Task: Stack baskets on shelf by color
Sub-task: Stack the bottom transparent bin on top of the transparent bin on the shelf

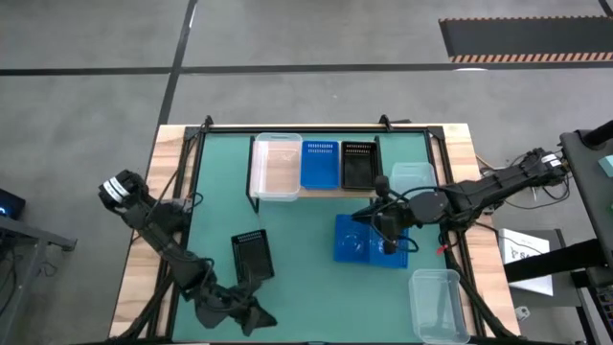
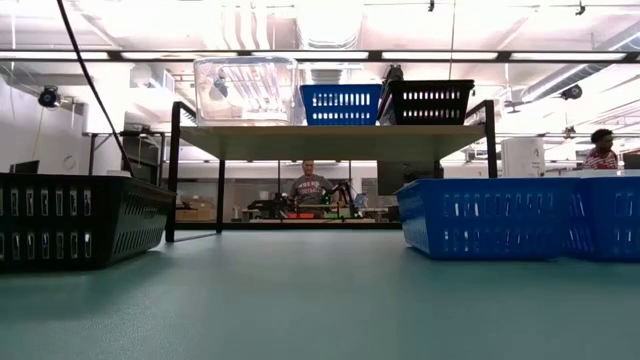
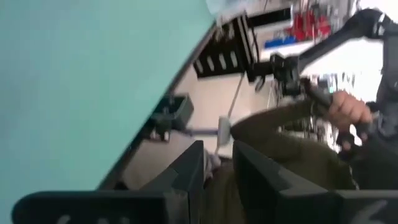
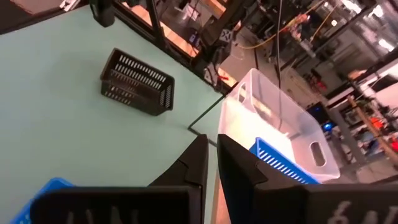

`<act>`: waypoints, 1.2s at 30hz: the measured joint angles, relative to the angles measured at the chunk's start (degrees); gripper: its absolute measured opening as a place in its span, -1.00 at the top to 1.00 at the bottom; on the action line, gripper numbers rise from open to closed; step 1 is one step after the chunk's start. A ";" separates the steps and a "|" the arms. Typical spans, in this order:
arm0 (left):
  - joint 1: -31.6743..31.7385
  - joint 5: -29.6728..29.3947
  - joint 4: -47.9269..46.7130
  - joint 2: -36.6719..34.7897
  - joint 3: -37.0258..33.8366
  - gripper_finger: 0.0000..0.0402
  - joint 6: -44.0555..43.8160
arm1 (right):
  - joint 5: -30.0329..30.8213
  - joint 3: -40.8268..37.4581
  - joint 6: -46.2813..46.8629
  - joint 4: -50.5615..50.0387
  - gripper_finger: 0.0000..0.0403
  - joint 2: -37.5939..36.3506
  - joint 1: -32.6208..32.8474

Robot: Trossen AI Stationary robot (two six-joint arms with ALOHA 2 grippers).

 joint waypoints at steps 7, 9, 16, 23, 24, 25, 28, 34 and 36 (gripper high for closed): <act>0.20 -2.97 0.04 0.00 -0.64 0.69 2.00 | 0.00 -0.22 -2.14 0.29 0.86 -0.12 -0.01; 0.20 -3.10 -0.01 0.04 -0.75 0.70 1.78 | 0.00 -0.22 -2.50 0.25 0.86 -0.12 -0.01; 0.24 4.90 -6.92 0.04 2.00 0.70 -11.98 | 0.00 -0.22 -3.67 0.25 0.86 -0.12 -0.14; 1.68 20.43 -31.71 0.04 16.22 0.70 -15.32 | 0.00 -0.22 -4.11 0.23 0.86 -0.12 -0.14; 1.68 20.68 -36.82 0.30 18.50 0.70 -13.46 | 0.00 -0.22 -4.09 0.23 0.86 -0.12 -0.14; 1.65 20.97 -42.07 0.48 20.54 0.70 -11.46 | 0.00 -0.22 -4.09 0.25 0.86 -0.12 -0.14; 1.57 21.25 -55.83 0.64 23.76 0.70 -8.02 | 0.00 -0.22 -4.09 0.27 0.86 -0.12 -0.14; 1.77 17.19 -60.37 0.41 23.56 0.70 11.55 | 0.00 -0.22 -4.09 0.15 0.86 -0.12 -0.14; 1.75 16.45 -60.45 1.10 23.43 0.70 19.41 | 0.00 -0.22 -3.85 -0.10 0.86 -0.12 -0.14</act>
